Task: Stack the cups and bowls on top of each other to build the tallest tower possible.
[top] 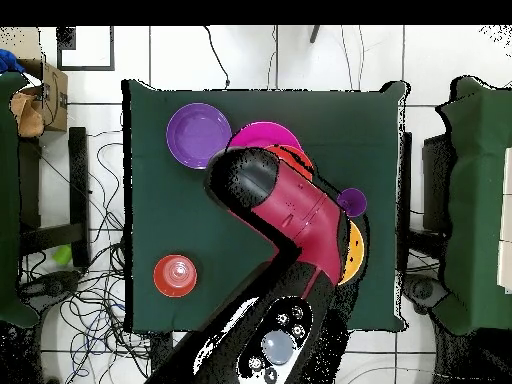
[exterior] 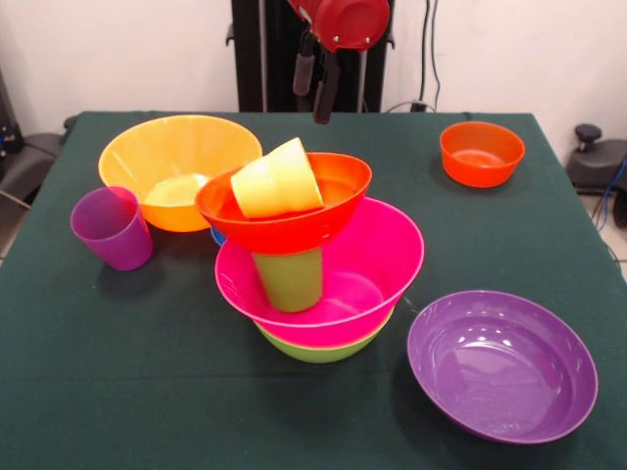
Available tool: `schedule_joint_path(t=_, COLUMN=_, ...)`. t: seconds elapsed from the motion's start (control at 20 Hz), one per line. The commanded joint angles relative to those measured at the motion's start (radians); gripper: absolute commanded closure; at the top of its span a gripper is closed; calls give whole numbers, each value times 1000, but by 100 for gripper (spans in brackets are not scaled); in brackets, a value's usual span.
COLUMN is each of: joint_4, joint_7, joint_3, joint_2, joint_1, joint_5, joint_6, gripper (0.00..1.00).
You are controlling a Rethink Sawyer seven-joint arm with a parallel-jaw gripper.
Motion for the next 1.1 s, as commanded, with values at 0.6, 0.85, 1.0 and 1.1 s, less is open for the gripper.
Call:
schedule_joint_path(t=0.6, joint_4=-165, joint_7=208, joint_3=-2, joint_2=35, joint_1=-12, joint_5=-66, joint_6=239, gripper=0)
schedule_joint_path(t=0.85, joint_4=-244, joint_7=163, joint_3=-19, joint_2=22, joint_1=-56, joint_5=-87, joint_6=356, gripper=0)
schedule_joint_path(t=1.0, joint_4=-254, joint_7=129, joint_3=-28, joint_2=1, joint_1=-74, joint_5=-104, joint_6=391, gripper=0)
schedule_joint_path(t=1.1, joint_4=-246, joint_7=95, joint_3=-30, joint_2=-18, joint_1=-86, joint_5=-118, joint_6=394, gripper=0)
